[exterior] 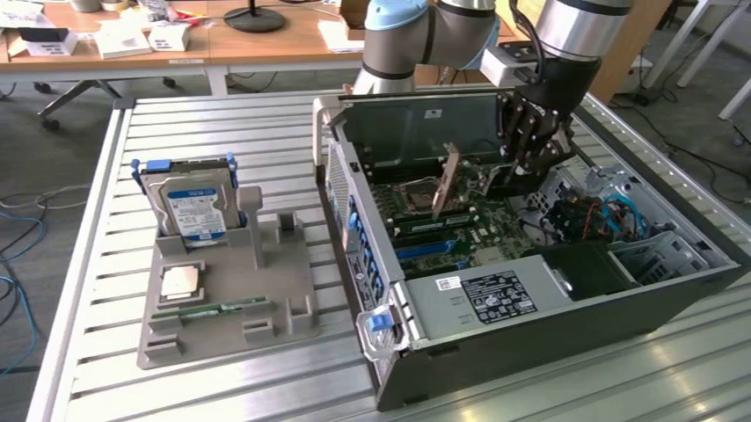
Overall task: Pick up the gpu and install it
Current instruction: 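Insert the gpu into the slot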
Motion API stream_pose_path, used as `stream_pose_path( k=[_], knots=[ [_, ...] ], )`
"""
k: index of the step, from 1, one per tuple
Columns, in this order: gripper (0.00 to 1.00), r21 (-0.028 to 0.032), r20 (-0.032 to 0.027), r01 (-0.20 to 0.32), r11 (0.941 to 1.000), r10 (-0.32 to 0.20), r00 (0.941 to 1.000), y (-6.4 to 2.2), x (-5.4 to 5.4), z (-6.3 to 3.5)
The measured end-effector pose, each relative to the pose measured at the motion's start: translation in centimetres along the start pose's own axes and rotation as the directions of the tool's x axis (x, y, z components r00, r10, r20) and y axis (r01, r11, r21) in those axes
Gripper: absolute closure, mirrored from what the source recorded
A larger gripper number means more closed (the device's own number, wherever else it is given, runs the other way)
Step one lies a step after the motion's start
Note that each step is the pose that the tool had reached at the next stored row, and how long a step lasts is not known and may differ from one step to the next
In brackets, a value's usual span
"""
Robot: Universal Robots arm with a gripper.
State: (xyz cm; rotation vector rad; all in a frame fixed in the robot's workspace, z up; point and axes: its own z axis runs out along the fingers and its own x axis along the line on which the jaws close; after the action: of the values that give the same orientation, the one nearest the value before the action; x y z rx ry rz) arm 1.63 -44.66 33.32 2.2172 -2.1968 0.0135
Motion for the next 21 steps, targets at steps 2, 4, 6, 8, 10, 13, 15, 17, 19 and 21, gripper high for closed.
stream_pose_path(
  k=[2, 4, 6, 8, 10, 13, 15, 17, 19, 21],
  knots=[
    [0.74, 0.0, 0.0001, 0.0, 1.0, 0.0, 1.0, 0.0, 0.0, 0.15],
    [0.74, 0.0, -0.0001, 0.0, 1.0, 0.0, 1.0, 0.0, 0.0, 0.22],
    [0.74, -0.0001, -0.0003, 0.0, 1.0, 0.0, 1.0, 0.0, 0.0, 0.22],
    [0.74, 0.0, -0.0001, 0.0, 1.0, 0.0, 1.0, 0.0, 0.0, 0.23],
    [0.74, 0.0, 0.0001, 0.0, 1.0, 0.0, 1.0, 0.08, 0.0, 0.24],
    [0.74, 0.0007, 0.0001, 0.0, 1.0, 0.0, 1.0, 0.47, 0.0, 0.25],
    [0.74, 0.0011, 0.0, 0.0, 1.0, 0.0, 1.0, 0.78, 0.0, 0.26],
    [0.74, 0.0015, 0.0001, 0.0, 1.0, 0.0, 1.0, 1.1, 0.0, 0.27],
    [0.74, 0.002, 0.0, 0.0, 1.0, 0.0, 1.0, 1.38, 0.0, 0.28],
    [0.74, 0.0026, -0.0001, 0.0, 1.0, 0.0, 1.0, 1.66, 0.0, 0.29]
  ],
)
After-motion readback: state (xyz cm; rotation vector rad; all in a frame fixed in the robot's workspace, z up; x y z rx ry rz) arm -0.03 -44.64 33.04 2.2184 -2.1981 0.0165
